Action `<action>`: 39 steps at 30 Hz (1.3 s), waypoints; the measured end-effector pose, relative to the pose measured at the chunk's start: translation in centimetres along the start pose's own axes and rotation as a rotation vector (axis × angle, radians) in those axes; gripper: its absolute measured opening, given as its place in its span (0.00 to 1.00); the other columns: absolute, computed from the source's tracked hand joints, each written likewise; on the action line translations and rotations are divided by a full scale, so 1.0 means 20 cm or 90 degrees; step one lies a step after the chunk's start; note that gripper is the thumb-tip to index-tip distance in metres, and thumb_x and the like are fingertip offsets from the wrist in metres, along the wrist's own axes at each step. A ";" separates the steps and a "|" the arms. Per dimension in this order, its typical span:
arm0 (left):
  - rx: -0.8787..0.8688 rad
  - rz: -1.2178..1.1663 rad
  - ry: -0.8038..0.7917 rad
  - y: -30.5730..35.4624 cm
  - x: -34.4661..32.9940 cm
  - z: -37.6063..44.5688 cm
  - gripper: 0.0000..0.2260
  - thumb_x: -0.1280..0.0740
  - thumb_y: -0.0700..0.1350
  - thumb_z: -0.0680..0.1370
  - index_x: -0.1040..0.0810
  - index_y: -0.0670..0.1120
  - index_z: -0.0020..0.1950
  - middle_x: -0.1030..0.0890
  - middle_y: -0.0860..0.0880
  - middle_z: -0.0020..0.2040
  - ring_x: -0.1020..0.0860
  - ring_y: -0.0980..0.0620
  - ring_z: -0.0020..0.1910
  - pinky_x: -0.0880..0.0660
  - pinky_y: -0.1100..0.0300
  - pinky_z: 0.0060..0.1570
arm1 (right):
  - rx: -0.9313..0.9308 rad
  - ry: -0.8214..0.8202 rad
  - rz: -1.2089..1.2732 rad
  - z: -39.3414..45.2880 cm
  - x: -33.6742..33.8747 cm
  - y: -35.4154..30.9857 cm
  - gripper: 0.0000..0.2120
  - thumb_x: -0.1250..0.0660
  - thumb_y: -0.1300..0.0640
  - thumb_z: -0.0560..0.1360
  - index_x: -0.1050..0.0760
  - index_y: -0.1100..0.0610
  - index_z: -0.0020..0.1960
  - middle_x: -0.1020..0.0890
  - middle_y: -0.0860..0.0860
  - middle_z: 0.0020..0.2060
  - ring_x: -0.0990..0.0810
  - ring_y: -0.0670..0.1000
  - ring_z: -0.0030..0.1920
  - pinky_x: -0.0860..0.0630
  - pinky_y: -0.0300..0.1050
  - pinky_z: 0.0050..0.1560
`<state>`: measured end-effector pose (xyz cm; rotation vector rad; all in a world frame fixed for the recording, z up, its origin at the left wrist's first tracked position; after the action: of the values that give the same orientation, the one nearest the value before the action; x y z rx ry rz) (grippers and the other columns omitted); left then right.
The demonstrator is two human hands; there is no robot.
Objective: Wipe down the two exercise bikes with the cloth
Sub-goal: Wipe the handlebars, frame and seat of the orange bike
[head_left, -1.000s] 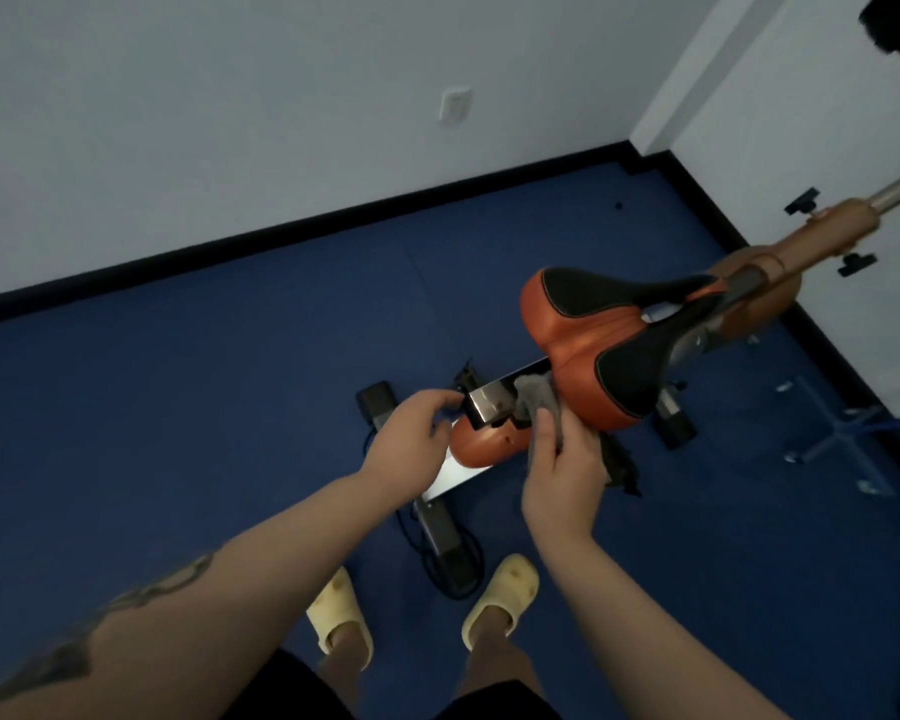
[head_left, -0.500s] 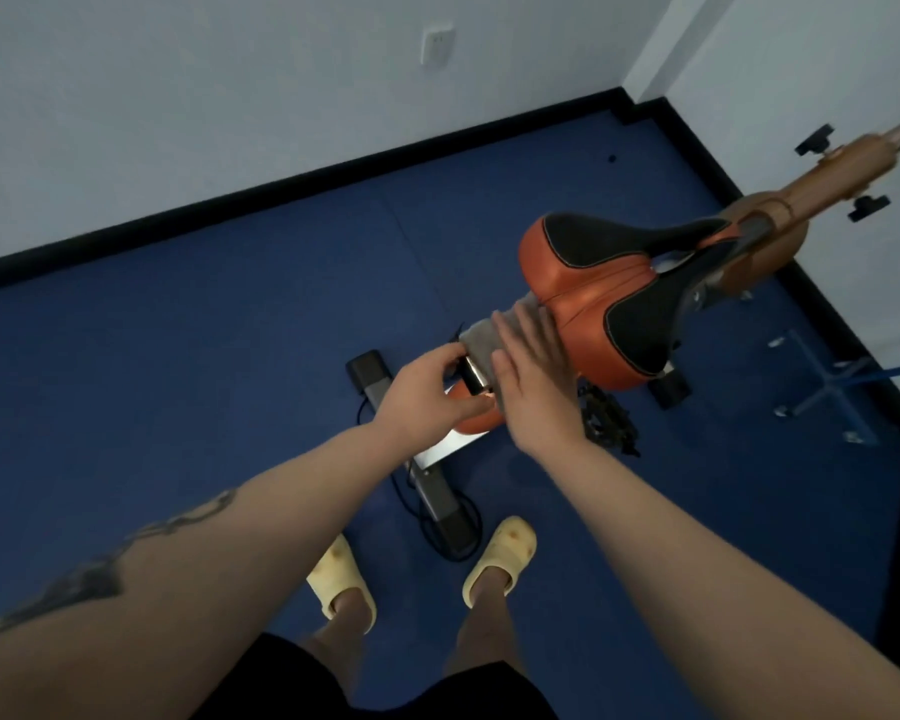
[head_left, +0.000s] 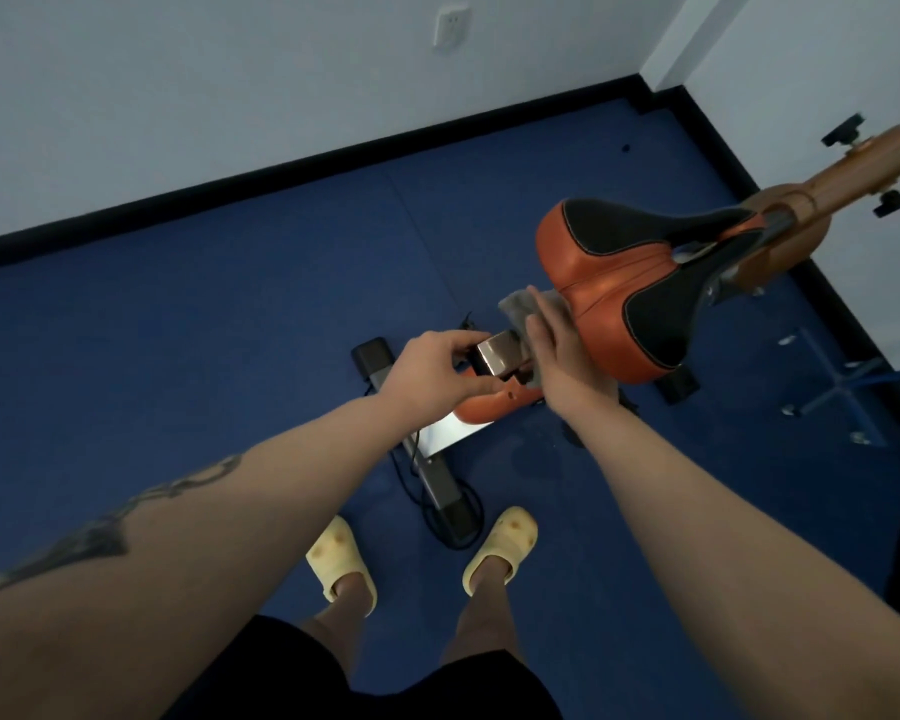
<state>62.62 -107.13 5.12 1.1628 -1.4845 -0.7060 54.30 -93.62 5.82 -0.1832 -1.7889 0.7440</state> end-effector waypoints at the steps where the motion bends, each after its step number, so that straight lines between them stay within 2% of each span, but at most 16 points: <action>1: 0.003 -0.006 0.002 0.00 0.00 0.00 0.23 0.22 0.48 0.69 0.19 0.51 0.63 0.16 0.55 0.54 0.20 0.57 0.54 0.26 0.63 0.56 | -0.042 0.019 0.013 0.00 0.00 0.01 0.22 0.48 0.45 0.83 0.38 0.47 0.76 0.39 0.48 0.77 0.42 0.48 0.76 0.48 0.40 0.73; 3: 0.009 -0.025 0.008 -0.02 -0.01 -0.01 0.20 0.22 0.46 0.69 0.18 0.47 0.60 0.16 0.51 0.52 0.19 0.54 0.52 0.24 0.57 0.57 | -0.020 0.047 -0.069 -0.05 -0.03 -0.07 0.21 0.48 0.44 0.83 0.36 0.45 0.75 0.40 0.48 0.77 0.44 0.47 0.75 0.45 0.41 0.70; 6: 0.004 -0.036 0.008 -0.02 -0.02 -0.02 0.15 0.23 0.46 0.71 0.18 0.45 0.56 0.16 0.49 0.50 0.19 0.53 0.50 0.24 0.54 0.56 | 0.150 -0.010 -0.121 -0.09 -0.08 -0.14 0.22 0.49 0.44 0.83 0.36 0.47 0.75 0.44 0.47 0.78 0.52 0.42 0.75 0.56 0.30 0.69; 9: 0.020 -0.041 -0.015 -0.03 -0.02 -0.02 0.24 0.22 0.48 0.70 0.22 0.49 0.66 0.18 0.53 0.58 0.21 0.58 0.56 0.26 0.64 0.59 | 0.033 -0.056 0.069 0.02 -0.02 -0.01 0.22 0.47 0.46 0.83 0.36 0.50 0.75 0.37 0.43 0.73 0.42 0.46 0.76 0.49 0.42 0.76; 12: 0.027 -0.036 -0.023 -0.03 -0.03 -0.01 0.23 0.23 0.47 0.71 0.21 0.49 0.64 0.17 0.53 0.56 0.20 0.55 0.55 0.24 0.54 0.60 | -0.055 0.023 0.065 -0.01 -0.02 -0.04 0.18 0.48 0.47 0.84 0.32 0.48 0.71 0.31 0.45 0.71 0.34 0.48 0.72 0.41 0.37 0.67; 13: 0.023 -0.031 -0.017 -0.03 -0.03 -0.01 0.19 0.23 0.46 0.71 0.19 0.48 0.61 0.16 0.52 0.53 0.19 0.54 0.53 0.24 0.51 0.58 | -0.013 0.052 -0.034 -0.05 -0.03 -0.11 0.18 0.48 0.47 0.83 0.31 0.47 0.70 0.33 0.46 0.73 0.37 0.49 0.73 0.42 0.37 0.65; 15: 0.012 -0.020 -0.001 -0.03 -0.02 -0.02 0.13 0.24 0.46 0.71 0.18 0.46 0.54 0.16 0.51 0.48 0.19 0.53 0.51 0.24 0.49 0.56 | 0.140 0.040 -0.178 -0.13 -0.08 -0.21 0.20 0.47 0.46 0.83 0.33 0.48 0.73 0.41 0.49 0.77 0.50 0.47 0.77 0.60 0.30 0.70; 17: 0.019 -0.010 -0.010 -0.03 -0.02 -0.02 0.14 0.24 0.49 0.71 0.18 0.47 0.55 0.16 0.51 0.49 0.19 0.53 0.51 0.24 0.49 0.55 | 0.193 -0.045 -0.155 -0.09 -0.09 -0.16 0.23 0.46 0.45 0.83 0.37 0.50 0.76 0.46 0.49 0.79 0.56 0.40 0.76 0.67 0.29 0.70; 21: 0.039 -0.003 -0.051 -0.03 -0.01 -0.01 0.23 0.23 0.50 0.71 0.22 0.53 0.66 0.17 0.54 0.56 0.20 0.55 0.54 0.24 0.52 0.59 | -0.055 -0.041 0.164 0.04 0.01 0.04 0.22 0.43 0.45 0.82 0.34 0.50 0.74 0.33 0.46 0.73 0.37 0.47 0.73 0.42 0.51 0.75; 23: 0.033 -0.001 -0.079 -0.01 -0.01 0.00 0.23 0.24 0.48 0.72 0.22 0.54 0.66 0.17 0.54 0.55 0.20 0.55 0.54 0.24 0.54 0.60 | -0.050 -0.017 0.193 0.02 0.00 -0.03 0.17 0.44 0.49 0.83 0.27 0.51 0.68 0.27 0.39 0.65 0.30 0.47 0.69 0.39 0.44 0.73; 25: 0.027 -0.021 -0.116 0.00 -0.01 -0.01 0.22 0.25 0.44 0.73 0.23 0.52 0.66 0.17 0.53 0.55 0.19 0.55 0.54 0.25 0.57 0.61 | 0.004 0.009 0.093 -0.04 -0.02 -0.10 0.15 0.45 0.52 0.83 0.24 0.51 0.65 0.30 0.33 0.64 0.34 0.44 0.70 0.48 0.28 0.68; 27: 0.020 -0.028 -0.129 0.01 0.01 -0.03 0.22 0.26 0.42 0.74 0.23 0.51 0.66 0.18 0.55 0.56 0.20 0.56 0.55 0.25 0.65 0.58 | 0.040 0.033 -0.021 -0.07 -0.03 -0.15 0.15 0.45 0.52 0.84 0.24 0.53 0.65 0.33 0.42 0.72 0.42 0.44 0.74 0.56 0.23 0.65; 29: 0.015 -0.022 -0.100 0.02 0.07 -0.05 0.21 0.27 0.41 0.74 0.23 0.50 0.66 0.19 0.56 0.57 0.21 0.58 0.55 0.27 0.72 0.54 | 0.020 0.007 -0.007 -0.09 -0.05 -0.17 0.16 0.46 0.53 0.84 0.24 0.54 0.66 0.34 0.47 0.74 0.45 0.46 0.76 0.58 0.29 0.69; 32: -0.004 -0.093 -0.029 0.09 0.17 -0.10 0.17 0.29 0.37 0.75 0.21 0.54 0.59 0.19 0.60 0.54 0.20 0.62 0.53 0.26 0.68 0.56 | -0.058 -0.019 0.210 -0.15 -0.04 -0.24 0.18 0.46 0.52 0.84 0.27 0.55 0.69 0.27 0.50 0.70 0.34 0.49 0.72 0.42 0.42 0.73; 35: -0.040 -0.126 0.042 0.19 0.28 -0.14 0.16 0.33 0.33 0.76 0.19 0.54 0.53 0.17 0.59 0.51 0.20 0.62 0.52 0.24 0.65 0.56 | -0.071 0.036 0.327 -0.27 0.04 -0.37 0.17 0.45 0.51 0.84 0.24 0.54 0.66 0.19 0.48 0.59 0.23 0.46 0.61 0.29 0.47 0.66; 39: -0.125 -0.108 0.062 0.43 0.39 -0.15 0.14 0.35 0.31 0.76 0.18 0.50 0.48 0.16 0.55 0.48 0.19 0.60 0.50 0.24 0.65 0.53 | -0.072 0.138 0.385 -0.41 0.21 -0.48 0.14 0.46 0.49 0.83 0.21 0.47 0.54 0.17 0.44 0.46 0.20 0.41 0.50 0.24 0.42 0.53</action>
<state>63.38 -110.85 16.49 1.1625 -1.2169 -0.8780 62.41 -95.93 16.01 -0.8753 -1.5713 0.9999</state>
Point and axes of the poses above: each hand's wrist, its own z-axis towards the middle knuckle, its own x-axis out of the back of the hand, y = z × x, the point moved 9 cm from there along z, towards the middle knuckle
